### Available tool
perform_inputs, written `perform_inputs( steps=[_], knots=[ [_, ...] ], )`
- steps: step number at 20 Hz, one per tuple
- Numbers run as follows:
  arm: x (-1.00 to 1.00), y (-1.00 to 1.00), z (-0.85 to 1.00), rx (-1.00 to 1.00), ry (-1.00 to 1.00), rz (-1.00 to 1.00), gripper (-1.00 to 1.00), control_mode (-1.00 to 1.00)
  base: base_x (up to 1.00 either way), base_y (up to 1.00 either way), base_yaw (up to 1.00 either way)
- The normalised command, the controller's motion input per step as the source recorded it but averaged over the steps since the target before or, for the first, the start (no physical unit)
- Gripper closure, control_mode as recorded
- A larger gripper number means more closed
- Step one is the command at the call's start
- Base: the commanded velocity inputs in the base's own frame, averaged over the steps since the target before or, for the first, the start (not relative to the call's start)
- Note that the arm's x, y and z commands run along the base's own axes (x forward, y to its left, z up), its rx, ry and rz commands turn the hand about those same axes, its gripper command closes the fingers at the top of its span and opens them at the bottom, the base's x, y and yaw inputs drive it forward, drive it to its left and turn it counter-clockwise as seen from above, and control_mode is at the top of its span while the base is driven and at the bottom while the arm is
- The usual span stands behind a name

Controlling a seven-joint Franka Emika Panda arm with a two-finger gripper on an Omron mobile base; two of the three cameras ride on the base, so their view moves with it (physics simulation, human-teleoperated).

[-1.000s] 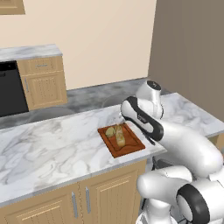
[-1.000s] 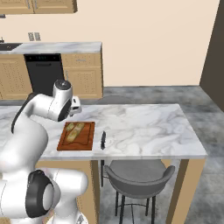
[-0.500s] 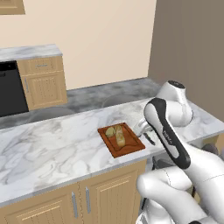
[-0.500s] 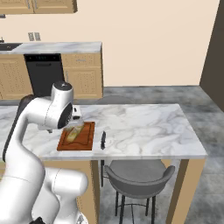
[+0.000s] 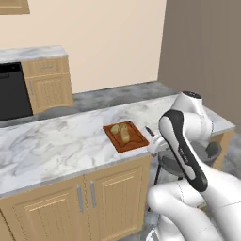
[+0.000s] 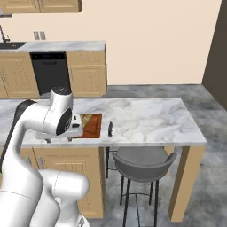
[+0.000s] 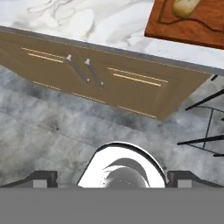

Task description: Retrieve the sausage and cheese from the fridge and place them on the cutting board on the counter.

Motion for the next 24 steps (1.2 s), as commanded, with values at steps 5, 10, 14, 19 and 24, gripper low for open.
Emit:
perform_inputs(
  steps=[5, 10, 14, 19, 24],
  knots=[
    [0.00, 0.00, 0.00, 0.00, 0.00, 0.00, -1.00, 1.00, -0.45, 0.92, 0.67],
    [0.00, 0.00, 0.00, 0.00, 0.00, 0.00, -1.00, 1.00, -0.01, 0.81, 0.86],
    [0.00, 0.00, 0.00, 0.00, 0.00, 0.00, -1.00, 1.00, 0.00, 0.68, 0.89],
    [0.00, 0.00, 0.00, 0.00, 0.00, 0.00, -1.00, 1.00, 0.00, 0.64, 0.89],
    [0.00, 0.00, 0.00, 0.00, 0.00, 0.00, -1.00, 1.00, 0.45, 0.43, 0.70]
  ],
)
